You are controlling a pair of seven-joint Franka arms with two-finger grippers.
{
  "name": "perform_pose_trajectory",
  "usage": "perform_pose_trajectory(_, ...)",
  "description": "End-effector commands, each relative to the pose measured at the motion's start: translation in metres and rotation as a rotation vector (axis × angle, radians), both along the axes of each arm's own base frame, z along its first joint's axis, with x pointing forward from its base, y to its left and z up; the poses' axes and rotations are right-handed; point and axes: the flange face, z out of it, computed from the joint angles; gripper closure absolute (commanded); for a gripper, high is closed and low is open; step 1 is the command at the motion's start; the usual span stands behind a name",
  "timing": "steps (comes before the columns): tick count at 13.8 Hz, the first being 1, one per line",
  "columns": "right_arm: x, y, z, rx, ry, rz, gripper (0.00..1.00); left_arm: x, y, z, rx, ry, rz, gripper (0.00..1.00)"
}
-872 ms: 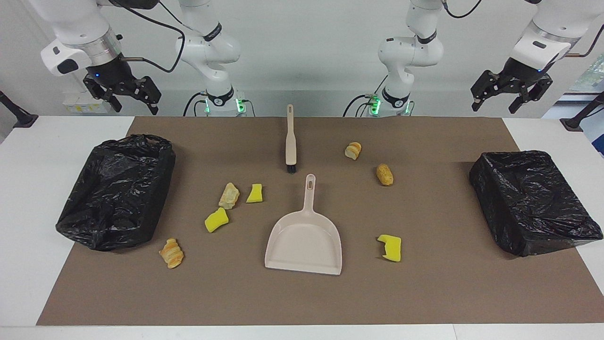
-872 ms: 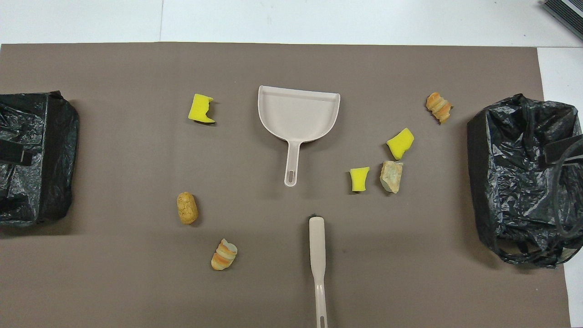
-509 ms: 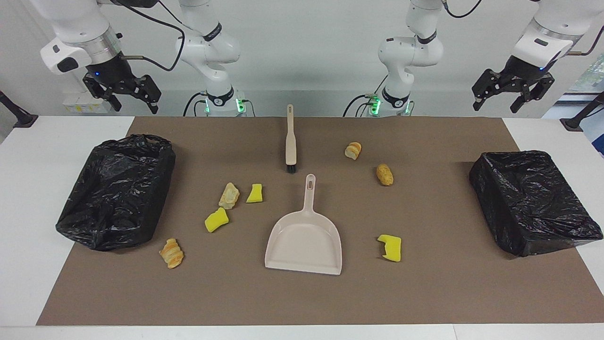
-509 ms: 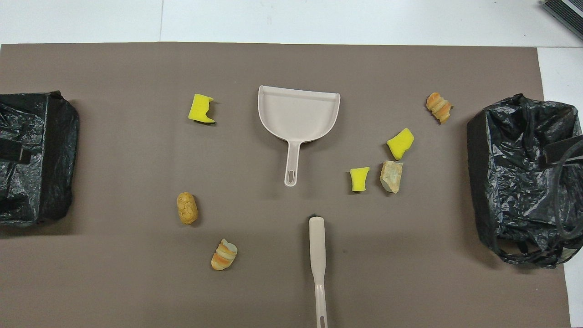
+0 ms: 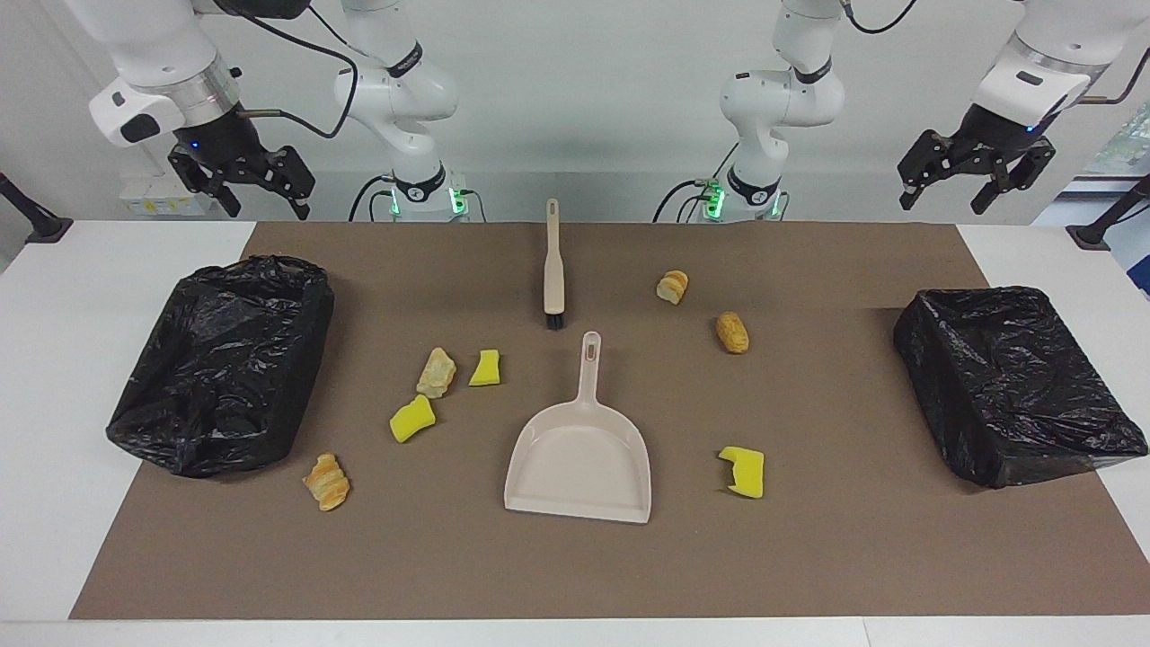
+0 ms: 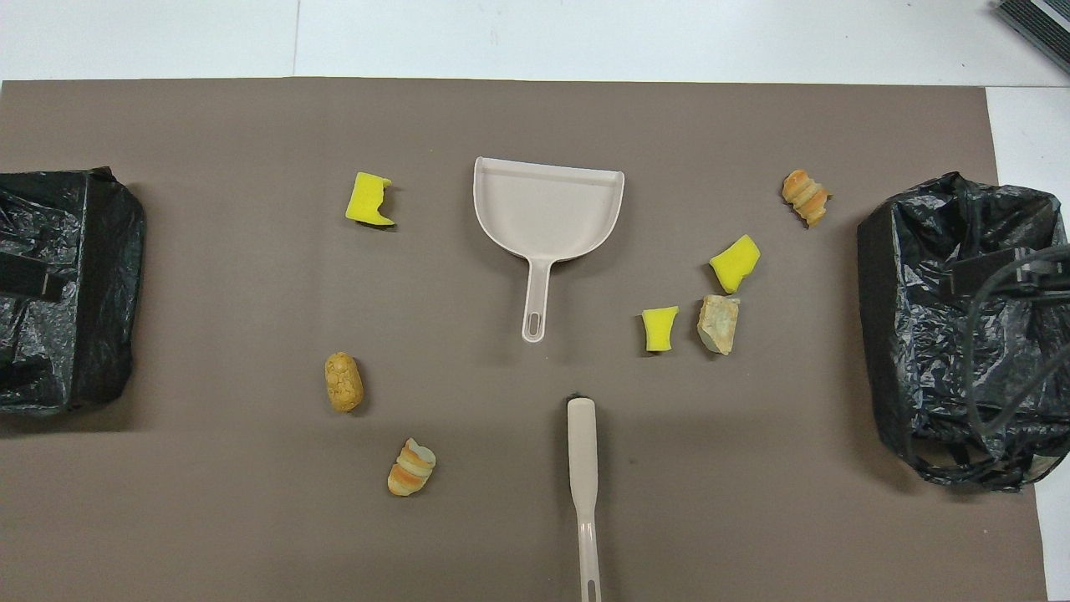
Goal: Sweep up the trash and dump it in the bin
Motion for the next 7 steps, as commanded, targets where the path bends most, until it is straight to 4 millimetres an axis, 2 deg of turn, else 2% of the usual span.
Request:
perform_pose_trajectory(1,0.010,0.042,-0.021,0.016,-0.042,-0.017,0.00,-0.010,-0.009,-0.001,-0.014,-0.005,-0.014,0.00)
perform_pose_trajectory(2,0.021,0.054,-0.031,0.015,-0.055,-0.019,0.00,-0.012,-0.010,-0.004,-0.017,-0.012,-0.014,0.00)
perform_pose_trajectory(5,0.042,0.099,-0.054,-0.002,-0.060,-0.019,0.00,-0.017,-0.029,-0.016,-0.017,0.008,-0.050,0.00)
perform_pose_trajectory(7,0.058,0.141,-0.073,-0.009,-0.048,-0.060,0.00,-0.036,-0.060,-0.035,-0.019,0.032,-0.068,0.00)
